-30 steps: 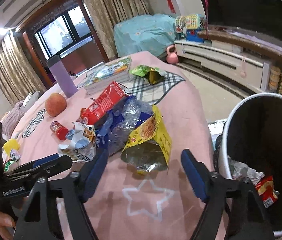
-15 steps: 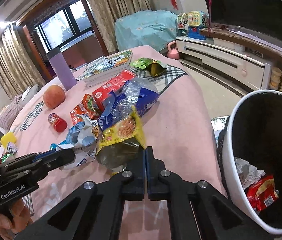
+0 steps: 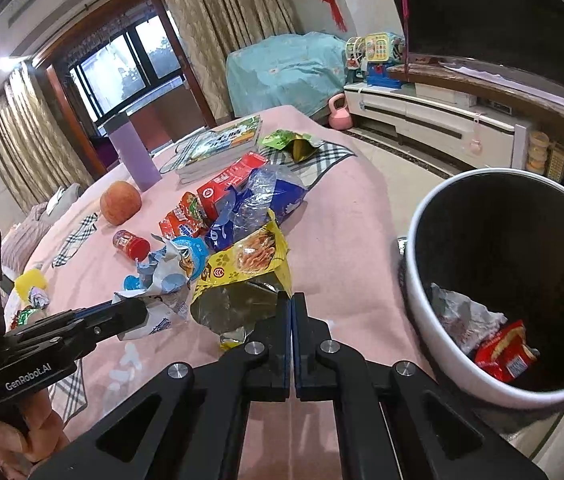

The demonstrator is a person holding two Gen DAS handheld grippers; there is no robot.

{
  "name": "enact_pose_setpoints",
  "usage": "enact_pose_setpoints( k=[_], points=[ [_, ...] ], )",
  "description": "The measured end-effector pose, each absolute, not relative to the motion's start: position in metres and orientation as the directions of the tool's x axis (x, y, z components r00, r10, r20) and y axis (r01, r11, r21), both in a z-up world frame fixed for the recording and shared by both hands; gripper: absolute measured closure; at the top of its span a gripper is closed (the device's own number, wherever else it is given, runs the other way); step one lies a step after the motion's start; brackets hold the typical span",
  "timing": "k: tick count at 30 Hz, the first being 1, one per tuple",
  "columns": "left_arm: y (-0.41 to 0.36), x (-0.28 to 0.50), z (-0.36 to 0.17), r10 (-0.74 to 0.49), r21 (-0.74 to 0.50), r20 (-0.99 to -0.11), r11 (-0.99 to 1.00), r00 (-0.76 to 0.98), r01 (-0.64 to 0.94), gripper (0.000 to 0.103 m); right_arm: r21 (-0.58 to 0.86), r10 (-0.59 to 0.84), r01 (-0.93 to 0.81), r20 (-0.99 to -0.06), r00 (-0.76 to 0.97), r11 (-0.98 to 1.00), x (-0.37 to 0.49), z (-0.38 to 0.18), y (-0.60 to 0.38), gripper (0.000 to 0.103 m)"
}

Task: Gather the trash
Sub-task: 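Carry the wrapper and yellow snack bag over the bin and release both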

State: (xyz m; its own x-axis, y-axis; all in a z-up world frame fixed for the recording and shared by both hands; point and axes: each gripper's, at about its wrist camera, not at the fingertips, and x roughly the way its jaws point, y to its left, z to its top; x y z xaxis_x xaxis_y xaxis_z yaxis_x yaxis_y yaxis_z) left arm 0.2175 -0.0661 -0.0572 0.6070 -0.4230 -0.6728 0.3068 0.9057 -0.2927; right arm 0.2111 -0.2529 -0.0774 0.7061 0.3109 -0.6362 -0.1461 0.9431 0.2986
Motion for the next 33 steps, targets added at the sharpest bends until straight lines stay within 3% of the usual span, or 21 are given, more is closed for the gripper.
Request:
enact_pose_setpoints(
  k=[33],
  points=[
    [-0.157,0.193,-0.043,-0.503,-0.247,-0.680,0.843,0.534,0.478,0.090,0.340,0.179,0.047,-0.601,0.779,0.939,0.141,-0.072,-0.348,0.103]
  ],
)
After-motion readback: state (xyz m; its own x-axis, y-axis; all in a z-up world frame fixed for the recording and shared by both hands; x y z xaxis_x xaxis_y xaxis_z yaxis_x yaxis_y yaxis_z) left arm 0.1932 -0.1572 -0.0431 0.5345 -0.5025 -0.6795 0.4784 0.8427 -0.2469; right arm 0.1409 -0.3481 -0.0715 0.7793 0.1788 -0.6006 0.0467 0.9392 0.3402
